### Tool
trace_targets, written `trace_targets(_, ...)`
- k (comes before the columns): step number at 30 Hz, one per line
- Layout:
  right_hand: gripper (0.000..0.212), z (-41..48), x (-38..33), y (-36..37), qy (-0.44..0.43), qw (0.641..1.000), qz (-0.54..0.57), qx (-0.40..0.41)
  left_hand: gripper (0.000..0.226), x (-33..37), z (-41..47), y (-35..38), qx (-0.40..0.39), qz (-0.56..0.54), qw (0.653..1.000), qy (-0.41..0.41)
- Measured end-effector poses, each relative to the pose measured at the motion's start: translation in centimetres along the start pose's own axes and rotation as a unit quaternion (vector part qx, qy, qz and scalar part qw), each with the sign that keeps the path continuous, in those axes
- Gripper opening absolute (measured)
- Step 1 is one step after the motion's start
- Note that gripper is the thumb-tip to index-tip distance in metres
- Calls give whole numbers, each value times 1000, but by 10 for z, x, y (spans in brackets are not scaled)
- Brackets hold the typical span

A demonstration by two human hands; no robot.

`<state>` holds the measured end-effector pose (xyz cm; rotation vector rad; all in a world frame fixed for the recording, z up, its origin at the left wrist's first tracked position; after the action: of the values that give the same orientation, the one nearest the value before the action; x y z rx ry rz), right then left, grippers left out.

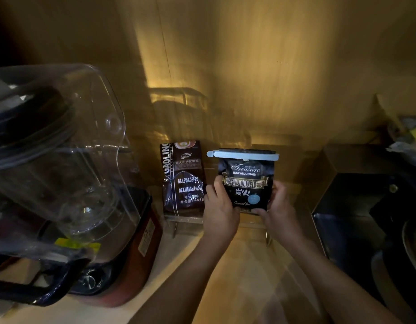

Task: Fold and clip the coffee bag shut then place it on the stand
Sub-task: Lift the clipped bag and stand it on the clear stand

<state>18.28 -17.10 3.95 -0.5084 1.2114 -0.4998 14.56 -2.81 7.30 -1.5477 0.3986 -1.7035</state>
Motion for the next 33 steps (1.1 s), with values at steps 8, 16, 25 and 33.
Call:
trace_targets(8, 77, 44, 1, 1, 28, 999, -43, -8, 76, 4, 39, 20, -2, 16, 999, -31)
trace_targets(16, 67, 78, 7, 9, 58, 994, -95, -1, 70, 2, 81, 37, -22, 20, 998, -59)
trace_targets(25, 60, 86, 16, 15, 71, 989, -126, -19, 71, -3, 92, 42, -42, 41, 996, -71)
trace_targets(33, 31, 94, -1, -16, 79, 971, -210, -83, 64, 13, 90, 3, 17, 118, 993, 11)
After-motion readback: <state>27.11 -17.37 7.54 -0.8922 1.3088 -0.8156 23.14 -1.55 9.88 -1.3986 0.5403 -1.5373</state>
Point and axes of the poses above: each hand's wrist, its own z-axis towards the middle knuckle, its own y-axis out of the palm, x = y × z, the point moved 5 cm from there along z, towards the middle knuckle, and after that the axes turned 2 degrees about -y, right-handed, at the moved point
